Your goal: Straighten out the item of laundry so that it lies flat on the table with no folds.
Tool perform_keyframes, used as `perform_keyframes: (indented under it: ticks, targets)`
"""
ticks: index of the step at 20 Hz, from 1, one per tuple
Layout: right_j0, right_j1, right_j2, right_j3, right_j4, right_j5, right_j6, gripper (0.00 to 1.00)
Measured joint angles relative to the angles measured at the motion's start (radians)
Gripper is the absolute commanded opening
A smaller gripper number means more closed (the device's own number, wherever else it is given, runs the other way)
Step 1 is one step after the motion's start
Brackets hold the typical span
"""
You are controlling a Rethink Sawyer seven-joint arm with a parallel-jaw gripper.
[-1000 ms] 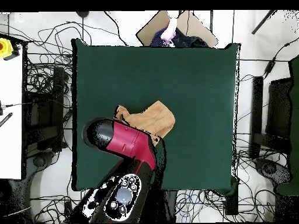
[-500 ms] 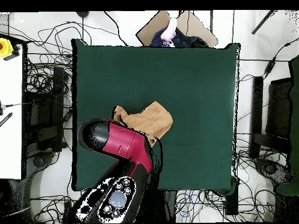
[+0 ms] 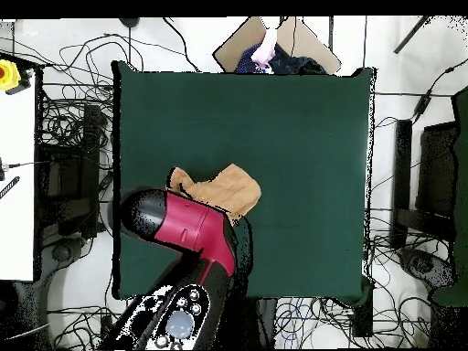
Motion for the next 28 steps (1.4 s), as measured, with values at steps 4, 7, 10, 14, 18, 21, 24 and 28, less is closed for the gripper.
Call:
perform_keyframes:
  ticks: [4,7,10,14,18,21,24,28]
  targets:
    - [0.019,-0.024,-0.001,-0.008,0.000,0.075,0.000,0.00]
    - [0.031,-0.044,-0.001,-0.014,0.000,0.122,0.000,0.00]
    - [0.031,-0.050,-0.001,-0.014,0.000,0.125,0.000,0.00]
    - [0.027,-0.059,-0.001,-0.014,0.004,0.125,0.000,0.00]
    - [0.027,-0.072,-0.001,-0.014,0.015,0.125,0.000,0.00]
    - [0.030,-0.076,-0.001,-0.014,0.026,0.126,0.003,0.00]
    - [0.040,-0.077,-0.001,-0.014,0.033,0.138,0.016,0.00]
    - [0.058,-0.083,-0.001,-0.014,0.043,0.169,0.060,0.00]
